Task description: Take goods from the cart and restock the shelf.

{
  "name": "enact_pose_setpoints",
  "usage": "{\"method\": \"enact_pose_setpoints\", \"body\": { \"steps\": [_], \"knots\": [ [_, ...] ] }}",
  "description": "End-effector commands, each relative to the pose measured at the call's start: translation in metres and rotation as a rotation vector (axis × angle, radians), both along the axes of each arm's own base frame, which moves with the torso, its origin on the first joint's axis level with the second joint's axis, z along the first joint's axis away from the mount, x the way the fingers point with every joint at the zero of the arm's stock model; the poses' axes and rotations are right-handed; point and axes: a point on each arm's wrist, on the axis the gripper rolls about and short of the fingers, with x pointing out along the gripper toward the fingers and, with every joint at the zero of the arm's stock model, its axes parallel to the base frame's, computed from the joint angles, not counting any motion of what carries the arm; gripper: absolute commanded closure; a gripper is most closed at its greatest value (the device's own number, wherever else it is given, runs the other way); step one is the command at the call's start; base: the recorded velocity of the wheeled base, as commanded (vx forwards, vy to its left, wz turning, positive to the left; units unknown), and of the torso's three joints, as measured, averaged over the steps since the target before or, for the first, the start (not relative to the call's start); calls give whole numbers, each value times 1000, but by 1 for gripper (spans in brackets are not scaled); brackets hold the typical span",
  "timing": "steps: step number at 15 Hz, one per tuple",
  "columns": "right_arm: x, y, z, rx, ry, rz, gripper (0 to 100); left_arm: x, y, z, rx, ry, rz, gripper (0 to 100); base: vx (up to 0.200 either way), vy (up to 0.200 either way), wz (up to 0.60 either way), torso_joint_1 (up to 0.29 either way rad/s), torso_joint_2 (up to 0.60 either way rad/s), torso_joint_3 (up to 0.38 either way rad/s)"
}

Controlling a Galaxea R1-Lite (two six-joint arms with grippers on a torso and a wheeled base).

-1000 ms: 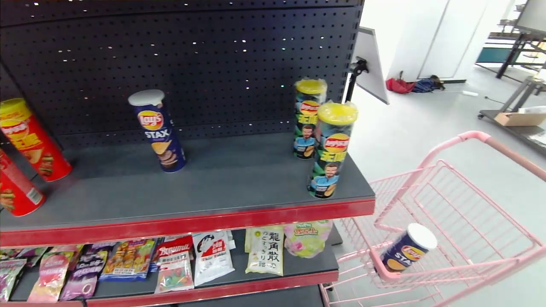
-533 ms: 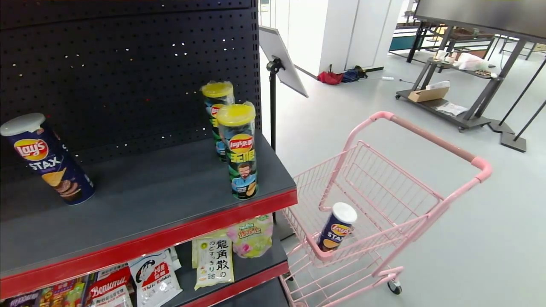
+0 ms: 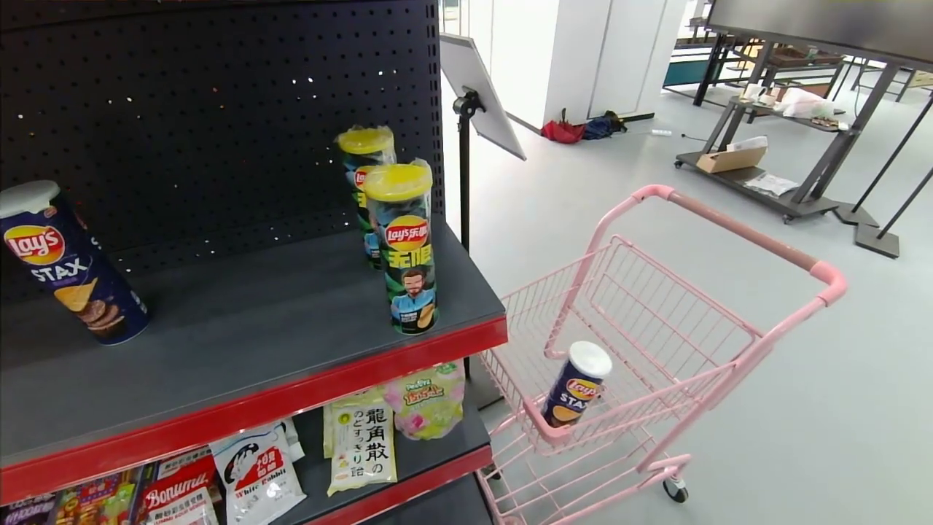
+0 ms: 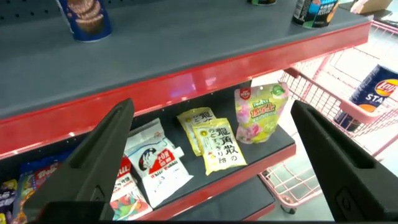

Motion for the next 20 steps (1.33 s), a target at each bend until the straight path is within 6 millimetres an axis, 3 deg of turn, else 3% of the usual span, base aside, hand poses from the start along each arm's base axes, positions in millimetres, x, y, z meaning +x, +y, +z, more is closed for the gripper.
{"method": "enact_pose_setpoints", "body": {
  "steps": [1, 17, 20],
  "knots": [
    [0, 0, 0, 1, 0, 1, 0, 0, 0, 0, 0, 1, 0, 0, 0, 0, 0, -134, 354, 212],
    [0, 0, 0, -2, 0, 3, 0, 0, 0, 0, 0, 1, 0, 0, 0, 0, 0, -158, 440, 278],
    [0, 0, 0, -9, 3, 5, 0, 0, 0, 0, 0, 1, 0, 0, 0, 0, 0, -46, 154, 107]
  ]
}}
